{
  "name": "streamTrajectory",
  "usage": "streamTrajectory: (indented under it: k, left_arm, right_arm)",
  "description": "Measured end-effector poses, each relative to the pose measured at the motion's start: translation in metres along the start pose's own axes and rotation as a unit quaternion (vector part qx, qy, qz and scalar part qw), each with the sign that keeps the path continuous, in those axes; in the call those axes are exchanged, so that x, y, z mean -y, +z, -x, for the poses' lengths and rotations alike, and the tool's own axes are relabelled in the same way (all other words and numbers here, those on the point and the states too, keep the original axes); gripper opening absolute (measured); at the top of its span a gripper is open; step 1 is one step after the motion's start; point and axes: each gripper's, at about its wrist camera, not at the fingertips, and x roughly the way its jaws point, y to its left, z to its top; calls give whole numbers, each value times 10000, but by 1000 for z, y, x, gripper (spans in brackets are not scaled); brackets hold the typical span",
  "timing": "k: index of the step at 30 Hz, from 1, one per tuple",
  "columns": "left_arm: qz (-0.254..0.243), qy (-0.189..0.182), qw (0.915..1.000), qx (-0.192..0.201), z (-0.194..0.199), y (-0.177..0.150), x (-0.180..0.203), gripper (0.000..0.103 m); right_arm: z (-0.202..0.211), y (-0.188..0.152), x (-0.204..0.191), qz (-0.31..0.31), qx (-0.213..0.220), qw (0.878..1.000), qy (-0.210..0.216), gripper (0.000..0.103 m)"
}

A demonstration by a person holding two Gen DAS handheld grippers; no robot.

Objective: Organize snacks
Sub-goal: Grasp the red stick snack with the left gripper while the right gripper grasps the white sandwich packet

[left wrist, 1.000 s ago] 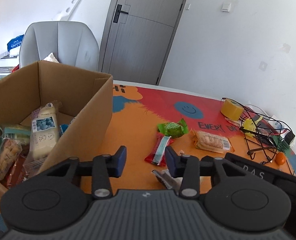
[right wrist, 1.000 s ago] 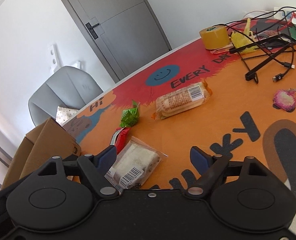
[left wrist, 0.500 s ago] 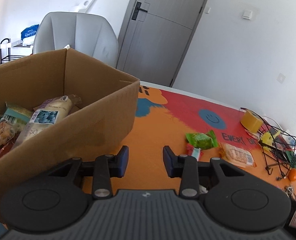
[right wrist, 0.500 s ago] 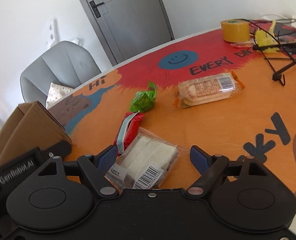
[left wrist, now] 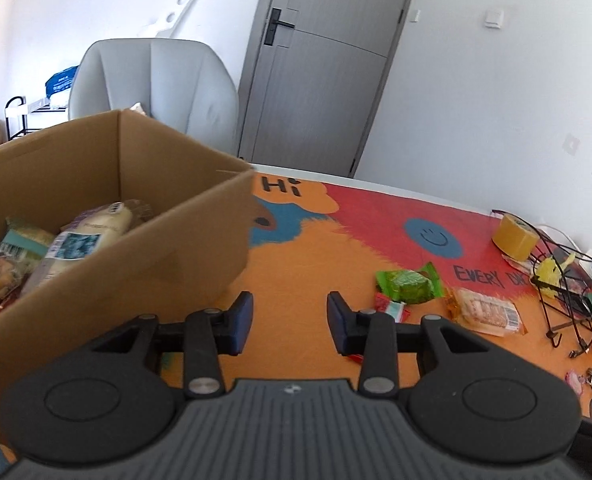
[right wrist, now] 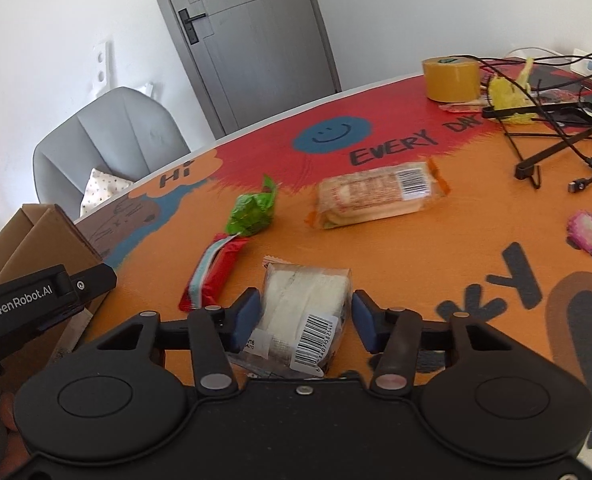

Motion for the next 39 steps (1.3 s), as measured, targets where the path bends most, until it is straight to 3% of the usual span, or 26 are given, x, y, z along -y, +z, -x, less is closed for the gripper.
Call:
streamTrajectory:
  k: [12, 23, 27, 29, 30, 32, 36, 39]
  left_arm:
    - [-531, -47, 9984, -183, -15, -13, 44, 41]
    - [-875, -9, 9953, -425, -42, -21, 68, 42]
    - [-1040, 83, 9938, -379, -48, -26, 72, 41]
    - [-1087, 90, 9933, -370, -48, -27, 74, 34]
    - [-1107, 66, 9931, -372, -48, -27, 74, 25]
    - [-1126, 45, 9930, -366, -46, -28, 73, 24]
    - [-1084, 11, 9935, -347, -40, -27, 69, 20]
    - [-1065, -14, 9939, -271, -32, -24, 66, 18]
  right_arm:
    - [11, 4, 43, -257, 176, 9995, 37, 46]
    - [13, 7, 62, -390, 373, 9981, -282, 47]
    - [12, 5, 57, -235, 356, 9981, -451, 56]
    - [11, 5, 55, -187, 314, 9981, -496, 69]
    - [11, 4, 53, -144, 295, 9983, -486, 69]
    - [10, 1, 49, -32, 290, 9984, -485, 70]
    - [11, -1, 43, 80, 294, 9986, -424, 51]
    - [12, -2, 41, 104, 299, 9987, -402, 48]
